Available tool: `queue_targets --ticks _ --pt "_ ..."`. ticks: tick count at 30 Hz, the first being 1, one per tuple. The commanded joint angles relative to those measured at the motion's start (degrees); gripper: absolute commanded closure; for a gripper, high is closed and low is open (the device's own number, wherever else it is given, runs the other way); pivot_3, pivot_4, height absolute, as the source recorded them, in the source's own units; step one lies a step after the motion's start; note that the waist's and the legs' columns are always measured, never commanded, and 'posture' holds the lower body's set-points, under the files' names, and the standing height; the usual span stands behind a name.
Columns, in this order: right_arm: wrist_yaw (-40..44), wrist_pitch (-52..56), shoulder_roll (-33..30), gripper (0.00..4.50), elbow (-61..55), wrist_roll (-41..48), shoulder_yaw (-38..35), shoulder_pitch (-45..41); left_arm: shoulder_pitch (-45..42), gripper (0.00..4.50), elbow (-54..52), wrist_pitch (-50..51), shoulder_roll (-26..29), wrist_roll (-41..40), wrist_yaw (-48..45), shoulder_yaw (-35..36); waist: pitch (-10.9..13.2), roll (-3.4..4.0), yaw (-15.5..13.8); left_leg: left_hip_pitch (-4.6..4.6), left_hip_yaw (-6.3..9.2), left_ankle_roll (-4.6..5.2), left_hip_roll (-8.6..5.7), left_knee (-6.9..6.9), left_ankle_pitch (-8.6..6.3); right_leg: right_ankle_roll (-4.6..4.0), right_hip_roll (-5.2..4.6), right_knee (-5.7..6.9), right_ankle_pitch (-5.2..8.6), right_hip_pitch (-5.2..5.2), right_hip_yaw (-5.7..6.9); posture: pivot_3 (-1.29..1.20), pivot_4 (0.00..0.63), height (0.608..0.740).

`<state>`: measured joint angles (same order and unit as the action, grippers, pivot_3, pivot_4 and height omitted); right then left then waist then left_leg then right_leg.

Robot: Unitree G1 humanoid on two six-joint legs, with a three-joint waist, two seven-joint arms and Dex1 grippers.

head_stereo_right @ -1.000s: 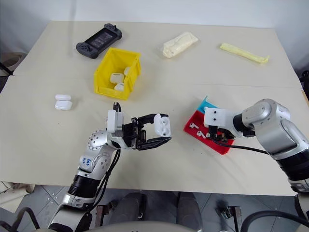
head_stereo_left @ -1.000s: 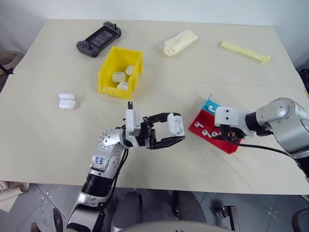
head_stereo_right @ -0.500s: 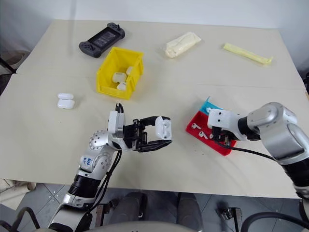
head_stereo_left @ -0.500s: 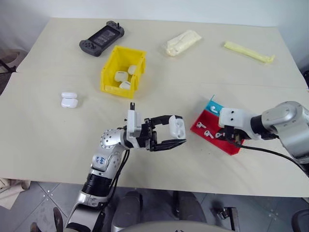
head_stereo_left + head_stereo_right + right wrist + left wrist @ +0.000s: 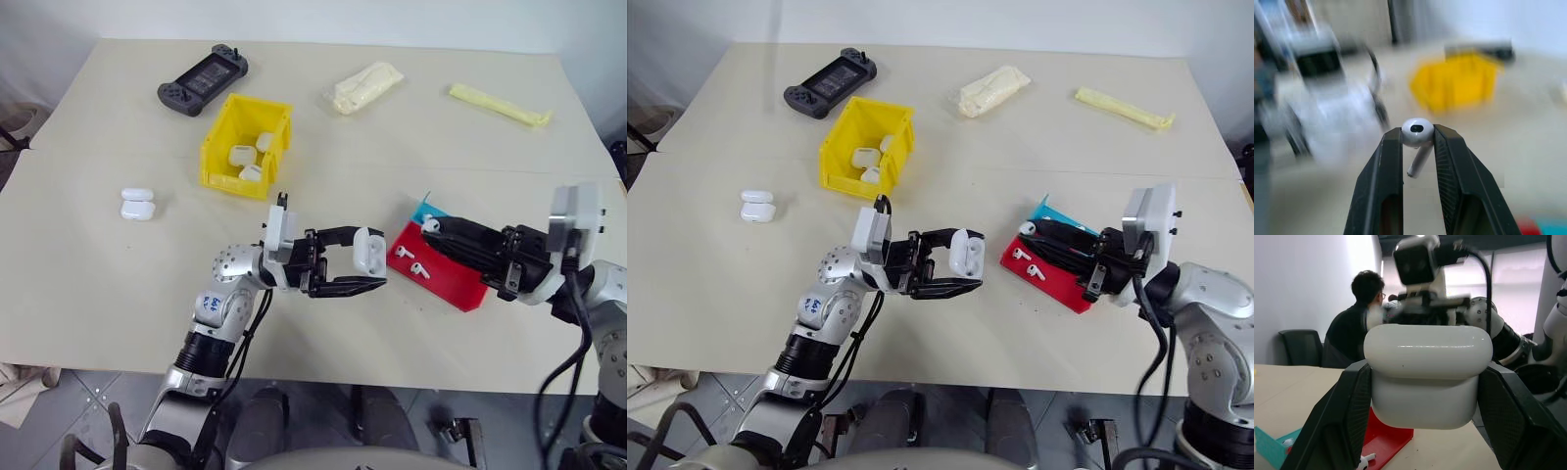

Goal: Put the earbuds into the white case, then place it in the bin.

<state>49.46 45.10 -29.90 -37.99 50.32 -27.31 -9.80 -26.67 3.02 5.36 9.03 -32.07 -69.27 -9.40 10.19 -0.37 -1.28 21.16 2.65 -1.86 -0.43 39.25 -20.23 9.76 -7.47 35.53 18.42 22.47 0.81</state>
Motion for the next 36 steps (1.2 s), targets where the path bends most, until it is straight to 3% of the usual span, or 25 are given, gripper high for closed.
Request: queue_targets --ticks 1,5,14,36 --pt "-7.5 -0.4 3.5 3.98 -4.1 9.3 1.5 -0.4 -0.7 1.69 -1.5 1.7 0.2 -1.7 -0.4 0.7 0.0 0.00 0.0 0.00 0.02 0.00 0.00 -0.01 0.00 0.00 0.02 -0.01 0.00 0.00 0.01 0.00 0.150 0.740" --pt "-10.8 -2.8 7.3 3.98 -4.6 12.1 7.1 -0.4 -1.3 1.69 -2.0 3.8 0.4 -1.9 -0.1 1.0 0.0 0.02 0.1 0.00 0.01 0.00 0.00 -0.02 0.00 -0.01 0.01 0.01 0.00 0.02 0.00 0.00 0.150 0.740" --pt "-10.6 -7.9 8.1 3.98 -3.9 9.9 15.2 2.1 -2.0 1.69 -3.1 5.9 0.7 -1.9 0.5 2.1 0.0 0.02 0.1 0.02 0.02 0.02 -0.02 -0.04 0.00 -0.01 0.02 0.00 0.01 0.02 -0.01 0.00 0.150 0.740" --pt "-4.5 -18.8 6.1 3.98 6.2 -0.6 20.0 3.4 -2.2 1.69 -4.7 6.7 0.7 -2.2 1.4 2.6 0.0 0.02 0.1 0.01 0.01 0.02 -0.02 -0.04 0.00 -0.02 0.03 -0.01 0.01 0.02 -0.01 0.00 0.150 0.740"
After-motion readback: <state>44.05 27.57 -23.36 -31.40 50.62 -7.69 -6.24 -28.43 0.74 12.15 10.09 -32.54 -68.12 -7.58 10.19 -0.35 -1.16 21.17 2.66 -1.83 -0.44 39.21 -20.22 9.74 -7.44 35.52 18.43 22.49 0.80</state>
